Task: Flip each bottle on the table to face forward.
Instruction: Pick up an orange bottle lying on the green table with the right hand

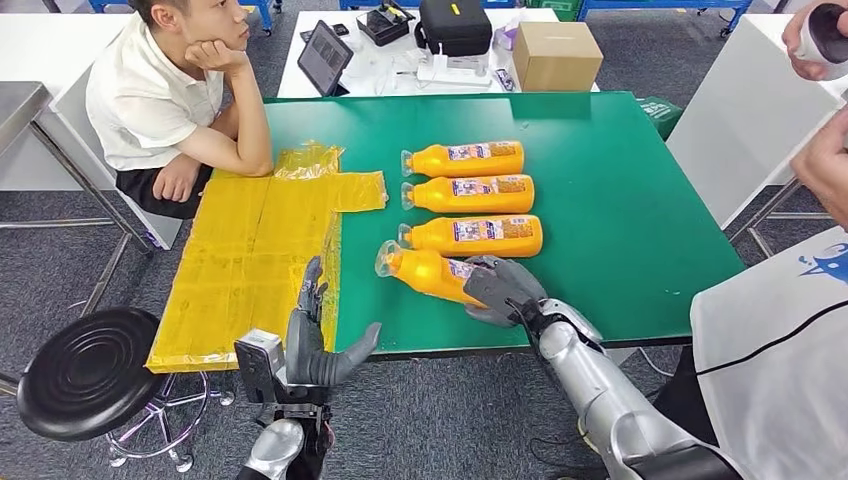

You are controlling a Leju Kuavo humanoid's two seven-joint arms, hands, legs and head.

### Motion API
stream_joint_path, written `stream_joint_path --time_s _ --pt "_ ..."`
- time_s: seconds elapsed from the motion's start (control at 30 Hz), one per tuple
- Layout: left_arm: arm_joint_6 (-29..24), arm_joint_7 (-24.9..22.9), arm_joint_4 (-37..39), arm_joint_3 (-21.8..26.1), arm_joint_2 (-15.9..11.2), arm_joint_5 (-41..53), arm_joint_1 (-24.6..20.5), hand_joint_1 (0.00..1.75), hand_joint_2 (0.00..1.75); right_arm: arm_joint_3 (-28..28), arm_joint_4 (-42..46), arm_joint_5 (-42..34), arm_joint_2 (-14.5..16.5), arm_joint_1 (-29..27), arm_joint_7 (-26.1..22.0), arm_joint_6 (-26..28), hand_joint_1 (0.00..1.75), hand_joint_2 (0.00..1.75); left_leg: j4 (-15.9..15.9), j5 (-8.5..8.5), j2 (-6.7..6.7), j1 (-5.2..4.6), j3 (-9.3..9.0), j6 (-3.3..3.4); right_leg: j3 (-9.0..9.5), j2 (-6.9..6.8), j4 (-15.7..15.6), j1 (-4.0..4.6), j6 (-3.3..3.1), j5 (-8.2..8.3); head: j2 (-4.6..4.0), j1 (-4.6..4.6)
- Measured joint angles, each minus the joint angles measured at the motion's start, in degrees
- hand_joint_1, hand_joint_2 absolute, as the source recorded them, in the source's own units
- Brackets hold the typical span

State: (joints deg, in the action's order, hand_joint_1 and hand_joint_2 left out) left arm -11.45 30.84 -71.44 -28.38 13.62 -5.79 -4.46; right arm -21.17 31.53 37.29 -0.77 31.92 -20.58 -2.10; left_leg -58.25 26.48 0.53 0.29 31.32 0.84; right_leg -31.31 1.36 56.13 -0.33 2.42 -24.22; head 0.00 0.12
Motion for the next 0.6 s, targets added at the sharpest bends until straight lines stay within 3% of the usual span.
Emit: stream_joint_path --time_s 0.17,0.3,0.43,0.6 --pt "0.22 -0.15 -0.59 0.93 0.34 -0.45 0.01 0.0 1.75 0.85 1.83 -0.77 0.3 -1.07 -0.27 -0.53 1.75 1.75 0.0 0.03 -0.01 0.02 0.04 -0.01 -0.05 0.01 0.0 0.09 -0.01 -0.05 0.0 0.01" --pt "-0.35 -0.78 -0.71 1.97 0.74 -4.34 0.16 0.0 1.75 1.38 4.31 -5.07 0.59 -3.25 -3.34 -0.51 1.75 1.75 0.0 0.02 -0.05 0.02 0.17 -0.01 -0.1 -0.02 0.01 0.09 0.01 -0.07 0.0 0.01" --pt "-2.66 -0.86 -0.71 3.21 0.84 -9.5 0.31 0.0 1.75 1.54 11.91 -12.13 1.42 -7.87 -4.19 1.2 1.75 1.75 0.0 -0.05 -0.11 0.02 0.58 0.04 -0.44 -0.1 0.04 0.08 0.03 -0.06 0.0 0.0" --pt "-0.76 -1.28 -0.73 3.11 0.47 -11.73 0.93 0.0 1.75 0.55 20.27 -17.18 2.95 -12.98 -3.99 2.68 1.75 1.75 -0.02 -0.17 -0.22 0.02 1.27 0.13 -1.06 -0.22 0.1 0.07 -0.01 0.0 0.0 -0.01"
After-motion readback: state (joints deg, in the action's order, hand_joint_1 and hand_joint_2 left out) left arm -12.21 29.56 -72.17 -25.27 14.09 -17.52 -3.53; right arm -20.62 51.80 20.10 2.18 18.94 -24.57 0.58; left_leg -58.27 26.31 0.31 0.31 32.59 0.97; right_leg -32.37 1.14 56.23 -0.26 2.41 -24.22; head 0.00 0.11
